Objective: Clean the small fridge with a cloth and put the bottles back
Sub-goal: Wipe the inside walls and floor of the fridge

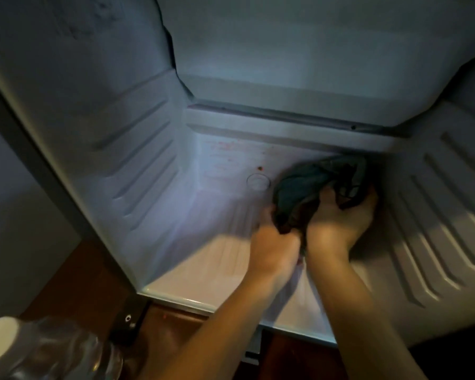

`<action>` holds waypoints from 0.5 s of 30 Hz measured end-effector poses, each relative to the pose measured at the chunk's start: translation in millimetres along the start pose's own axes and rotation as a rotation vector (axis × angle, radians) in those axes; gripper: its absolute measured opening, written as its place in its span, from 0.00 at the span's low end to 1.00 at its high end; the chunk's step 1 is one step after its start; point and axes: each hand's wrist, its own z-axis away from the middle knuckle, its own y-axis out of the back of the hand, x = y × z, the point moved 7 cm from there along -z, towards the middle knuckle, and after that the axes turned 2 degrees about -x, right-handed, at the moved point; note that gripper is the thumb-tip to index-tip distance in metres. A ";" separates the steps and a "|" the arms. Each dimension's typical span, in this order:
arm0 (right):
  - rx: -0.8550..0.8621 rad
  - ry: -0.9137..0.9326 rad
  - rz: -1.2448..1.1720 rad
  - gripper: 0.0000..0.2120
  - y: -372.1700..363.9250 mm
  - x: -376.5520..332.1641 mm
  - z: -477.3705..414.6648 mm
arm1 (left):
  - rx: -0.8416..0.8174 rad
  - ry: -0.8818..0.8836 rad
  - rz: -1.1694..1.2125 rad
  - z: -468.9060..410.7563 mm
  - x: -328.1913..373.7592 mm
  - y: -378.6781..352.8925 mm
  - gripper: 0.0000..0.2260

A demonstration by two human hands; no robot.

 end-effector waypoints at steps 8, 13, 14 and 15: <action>-0.109 0.190 0.193 0.31 -38.6 -5.0 25.3 | 0.105 -0.151 -0.083 -13.7 14.2 35.1 0.14; -0.310 0.229 0.281 0.30 -88.7 -2.1 63.6 | 0.266 -0.162 -0.095 -11.8 14.8 82.4 0.11; -0.350 0.251 0.297 0.31 -97.6 -4.6 72.1 | 0.277 -0.100 -0.051 -11.6 11.9 89.9 0.10; -0.428 0.294 0.299 0.31 -111.2 -4.3 79.2 | 0.326 -0.082 -0.027 -10.6 10.6 100.8 0.10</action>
